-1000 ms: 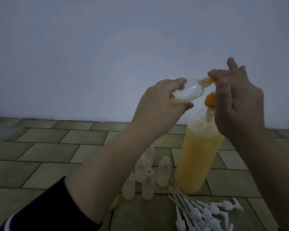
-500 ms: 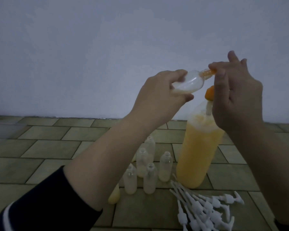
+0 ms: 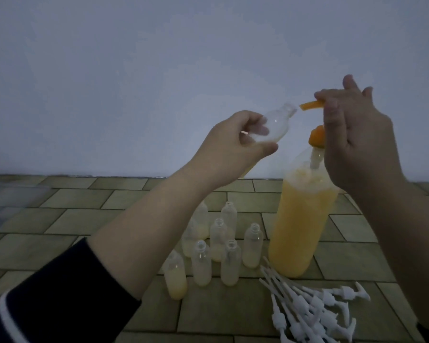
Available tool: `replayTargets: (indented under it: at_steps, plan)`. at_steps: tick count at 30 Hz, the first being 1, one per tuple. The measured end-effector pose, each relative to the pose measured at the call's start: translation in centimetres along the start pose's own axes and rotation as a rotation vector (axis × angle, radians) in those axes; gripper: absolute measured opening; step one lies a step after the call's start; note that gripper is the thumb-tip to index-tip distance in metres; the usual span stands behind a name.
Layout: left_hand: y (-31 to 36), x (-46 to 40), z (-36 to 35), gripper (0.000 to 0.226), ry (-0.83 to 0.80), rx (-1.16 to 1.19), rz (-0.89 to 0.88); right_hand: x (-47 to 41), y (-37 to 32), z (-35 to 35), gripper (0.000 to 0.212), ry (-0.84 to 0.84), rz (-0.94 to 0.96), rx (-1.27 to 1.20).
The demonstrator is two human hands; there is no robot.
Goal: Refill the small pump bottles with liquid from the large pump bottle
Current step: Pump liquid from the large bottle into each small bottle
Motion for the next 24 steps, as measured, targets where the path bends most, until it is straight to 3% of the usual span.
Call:
replayTargets:
  at_steps: [7, 11, 16, 20, 24]
  plan:
    - [-4.7, 7.0, 5.5, 0.042, 0.217, 0.258, 0.068, 0.2, 0.1, 0.0, 0.051, -0.009, -0.001, -0.025]
    - [-10.8, 12.1, 6.5, 0.037, 0.307, 0.207, 0.316, 0.2, -0.1, -0.1, 0.05, -0.003, -0.013, -0.024]
    - [-18.2, 15.4, 3.3, 0.029, 0.216, 0.109, 0.578, 0.3, 0.0, 0.0, 0.049, 0.005, -0.018, -0.026]
    - [-21.0, 15.6, 1.1, 0.036, 0.082, 0.068, 0.598, 0.3, 0.1, 0.0, 0.048, 0.01, -0.026, -0.04]
    - [-21.7, 15.3, 0.9, 0.041, 0.057, 0.008, 0.537, 0.4, 0.1, 0.0, 0.05, 0.021, -0.026, -0.036]
Point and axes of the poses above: each hand's wrist, its own x-axis away from the middle knuckle, its own z-axis out of the back of the hand, y = z × x, the point moved 4 cm from there along -x, towards the middle knuckle, and after that the axes turned 15 degrees about -y, right-handed, at the moved point
